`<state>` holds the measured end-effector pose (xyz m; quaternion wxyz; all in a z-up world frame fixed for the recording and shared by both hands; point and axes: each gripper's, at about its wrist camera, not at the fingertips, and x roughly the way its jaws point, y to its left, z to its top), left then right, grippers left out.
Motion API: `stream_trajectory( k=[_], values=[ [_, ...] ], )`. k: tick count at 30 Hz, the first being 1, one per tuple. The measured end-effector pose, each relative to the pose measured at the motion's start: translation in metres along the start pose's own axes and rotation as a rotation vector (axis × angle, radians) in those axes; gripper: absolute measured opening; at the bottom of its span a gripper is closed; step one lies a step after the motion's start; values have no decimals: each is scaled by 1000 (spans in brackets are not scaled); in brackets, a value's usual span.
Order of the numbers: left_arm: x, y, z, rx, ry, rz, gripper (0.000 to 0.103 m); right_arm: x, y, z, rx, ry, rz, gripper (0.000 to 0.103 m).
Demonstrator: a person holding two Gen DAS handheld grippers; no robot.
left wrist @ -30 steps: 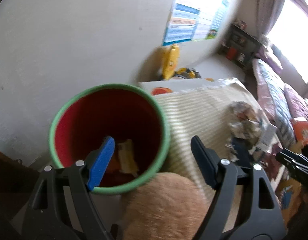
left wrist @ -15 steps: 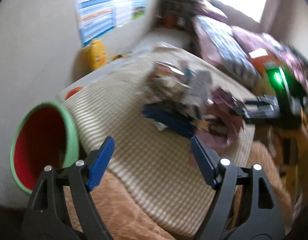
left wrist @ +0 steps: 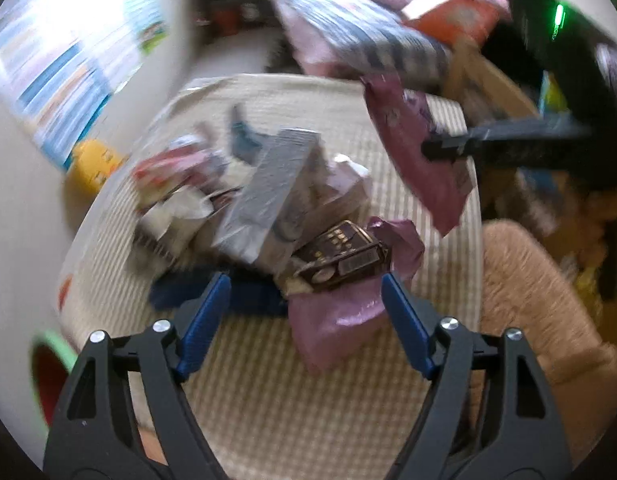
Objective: Collect trash
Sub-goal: 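Grasp the pink snack bag from the pile with the right tool, then grasp the brown barcode box with the left tool while the right tool holds the pink bag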
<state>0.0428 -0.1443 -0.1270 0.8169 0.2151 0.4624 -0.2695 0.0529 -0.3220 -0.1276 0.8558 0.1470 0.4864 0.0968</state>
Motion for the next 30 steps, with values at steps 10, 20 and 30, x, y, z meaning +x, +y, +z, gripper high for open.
stream_trajectory(
  k=[10,20,30],
  values=[
    [78,-15,13,203,246,-36,47,2,-22,-14,119,17,67,12],
    [87,-23,9,244,238,43,48,9,-30,-22,173,29,74,31],
    [47,25,1,4,155,-6,22,0,-33,-20,174,-13,30,52]
  ],
)
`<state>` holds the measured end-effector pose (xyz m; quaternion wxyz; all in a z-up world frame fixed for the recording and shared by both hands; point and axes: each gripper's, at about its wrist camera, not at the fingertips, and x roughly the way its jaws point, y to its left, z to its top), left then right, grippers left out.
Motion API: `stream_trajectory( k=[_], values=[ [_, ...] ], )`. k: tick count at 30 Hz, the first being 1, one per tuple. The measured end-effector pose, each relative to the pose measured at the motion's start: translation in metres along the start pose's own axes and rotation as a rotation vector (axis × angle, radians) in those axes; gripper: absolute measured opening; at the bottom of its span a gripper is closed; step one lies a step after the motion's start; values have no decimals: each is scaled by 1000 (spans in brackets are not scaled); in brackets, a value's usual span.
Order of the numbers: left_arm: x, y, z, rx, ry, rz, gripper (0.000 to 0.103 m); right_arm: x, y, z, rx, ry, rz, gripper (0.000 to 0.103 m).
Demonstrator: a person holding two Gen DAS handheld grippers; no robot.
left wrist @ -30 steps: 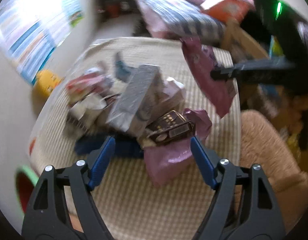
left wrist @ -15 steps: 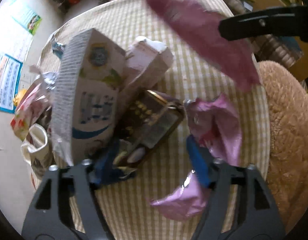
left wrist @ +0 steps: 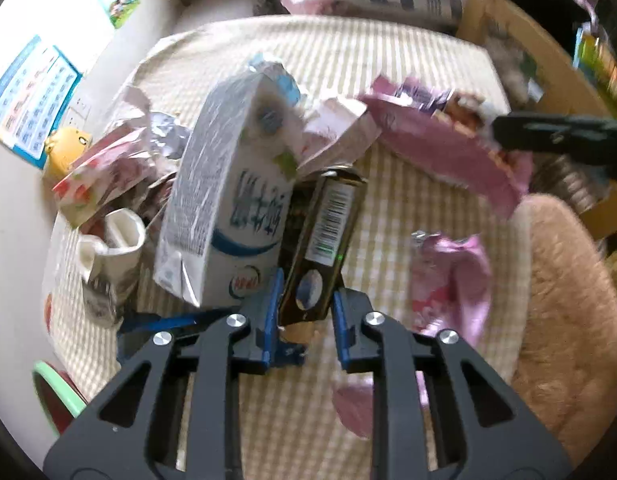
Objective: Collect trash
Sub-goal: 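Grasp the brown barcode box with the left tool while the right tool holds the pink bag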
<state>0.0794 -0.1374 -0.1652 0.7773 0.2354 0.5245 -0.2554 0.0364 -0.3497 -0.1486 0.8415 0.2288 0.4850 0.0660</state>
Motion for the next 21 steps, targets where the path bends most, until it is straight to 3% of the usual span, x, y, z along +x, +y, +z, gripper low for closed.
stream_trajectory(
  k=[4,7,11,15,17,19,21],
  values=[
    [-35,3,-16,-89,-81,-64,21,4,-1,3,-5,2,-24,58],
    [-47,-4,-5,-167,-132,-120,20,10,-1,5,-17,12,-46,64],
    [-69,3,-11,-304,-206,-197,20,17,2,10,-58,12,-126,69],
    [-84,7,-19,-384,-249,-209,20,23,6,15,-115,-4,-204,74],
    [-91,12,-26,-423,-259,-214,20,35,8,15,-156,40,-239,76],
    [-95,18,-33,-451,-263,-218,20,46,6,12,-168,91,-237,75],
    [-96,24,-39,-478,-268,-210,20,50,3,8,-150,110,-206,55]
  ],
)
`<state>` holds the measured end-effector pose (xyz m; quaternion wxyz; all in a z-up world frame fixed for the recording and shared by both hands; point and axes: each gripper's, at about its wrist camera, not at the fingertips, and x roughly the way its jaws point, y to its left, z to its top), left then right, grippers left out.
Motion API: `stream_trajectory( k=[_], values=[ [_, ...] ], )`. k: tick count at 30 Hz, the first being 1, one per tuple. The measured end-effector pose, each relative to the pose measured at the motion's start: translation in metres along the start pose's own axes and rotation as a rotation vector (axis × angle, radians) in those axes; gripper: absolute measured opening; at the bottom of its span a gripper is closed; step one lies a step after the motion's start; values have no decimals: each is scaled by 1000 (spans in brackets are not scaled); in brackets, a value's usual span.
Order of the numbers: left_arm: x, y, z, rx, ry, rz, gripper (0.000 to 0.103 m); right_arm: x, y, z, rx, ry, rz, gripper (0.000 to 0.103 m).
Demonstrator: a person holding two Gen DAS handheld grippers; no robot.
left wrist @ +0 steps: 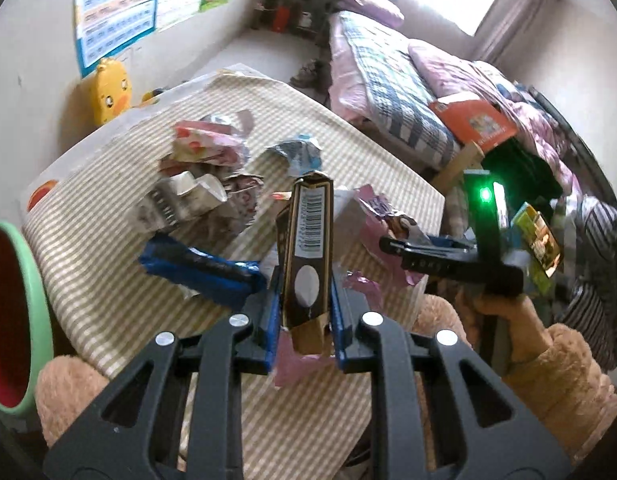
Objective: Collect trash
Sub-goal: 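Grasp the brown barcode box with the left tool while the right tool holds the pink bag, then release the brown box into the bucket with left tool while right drops pink bag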
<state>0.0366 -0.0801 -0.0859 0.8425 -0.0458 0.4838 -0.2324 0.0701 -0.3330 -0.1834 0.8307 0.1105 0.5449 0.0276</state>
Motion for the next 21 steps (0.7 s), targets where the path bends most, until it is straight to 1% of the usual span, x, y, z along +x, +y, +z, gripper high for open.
stream_trajectory(
  k=[1,2,5,7,10,13,15,17,21],
  values=[
    [-3,4,-2,-10,-6,5,20,-1,-1,-3,15,-7,34,45],
    [-6,8,-2,-18,-11,8,20,-4,-1,-4,26,-11,36,38],
    [-10,19,-6,-52,-24,18,20,-18,1,-8,30,-44,24,32],
    [-12,26,-7,-70,-32,21,20,-30,0,-8,45,-70,29,31],
    [-16,36,-9,-95,-50,26,20,-60,1,-8,79,-143,37,31],
    [-22,43,-8,-119,-71,24,20,-86,7,-4,93,-203,66,31],
    [-27,47,-8,-125,-89,30,20,-104,18,-3,86,-248,97,31],
    [-33,51,-8,-128,-108,40,20,-115,33,3,71,-273,122,31],
    [-43,63,-9,-146,-138,52,20,-125,68,7,26,-286,183,31]
  ],
)
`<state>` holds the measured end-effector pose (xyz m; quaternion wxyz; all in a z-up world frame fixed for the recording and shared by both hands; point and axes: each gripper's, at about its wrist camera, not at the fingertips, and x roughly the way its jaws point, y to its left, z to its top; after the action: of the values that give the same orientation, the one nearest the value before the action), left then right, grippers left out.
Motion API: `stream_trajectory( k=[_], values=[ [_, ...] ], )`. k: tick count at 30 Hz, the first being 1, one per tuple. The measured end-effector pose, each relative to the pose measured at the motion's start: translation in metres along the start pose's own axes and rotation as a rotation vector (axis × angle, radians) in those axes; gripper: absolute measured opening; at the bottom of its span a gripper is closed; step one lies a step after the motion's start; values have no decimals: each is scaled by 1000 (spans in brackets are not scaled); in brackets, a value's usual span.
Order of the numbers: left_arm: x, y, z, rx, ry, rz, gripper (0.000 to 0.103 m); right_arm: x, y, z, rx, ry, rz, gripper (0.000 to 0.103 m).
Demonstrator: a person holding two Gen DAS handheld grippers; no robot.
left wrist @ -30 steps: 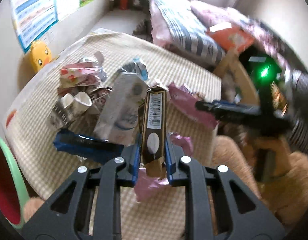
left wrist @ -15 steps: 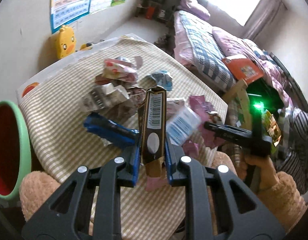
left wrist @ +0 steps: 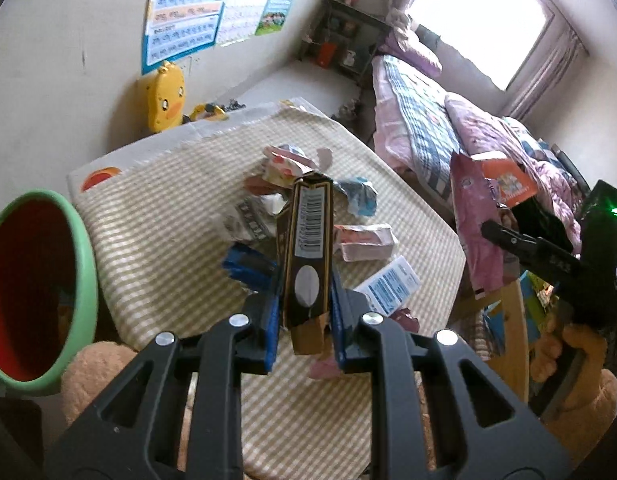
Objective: Collect trash
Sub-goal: 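Release the brown box into the bucket with left tool while right drops pink bag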
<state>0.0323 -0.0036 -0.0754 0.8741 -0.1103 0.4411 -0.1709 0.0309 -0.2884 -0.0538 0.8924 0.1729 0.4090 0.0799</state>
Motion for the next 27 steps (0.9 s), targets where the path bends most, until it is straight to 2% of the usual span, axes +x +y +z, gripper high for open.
stream_trajectory(
  k=[10,21,27],
  values=[
    [-16,41,-11,-76,-15,33,20,19,80,-7,-114,59,115,32],
    [-30,69,-15,-131,-34,72,20,34,120,-19,-165,119,171,32],
    [-45,93,-14,-154,-68,160,20,42,137,-27,-180,154,208,32]
  ],
)
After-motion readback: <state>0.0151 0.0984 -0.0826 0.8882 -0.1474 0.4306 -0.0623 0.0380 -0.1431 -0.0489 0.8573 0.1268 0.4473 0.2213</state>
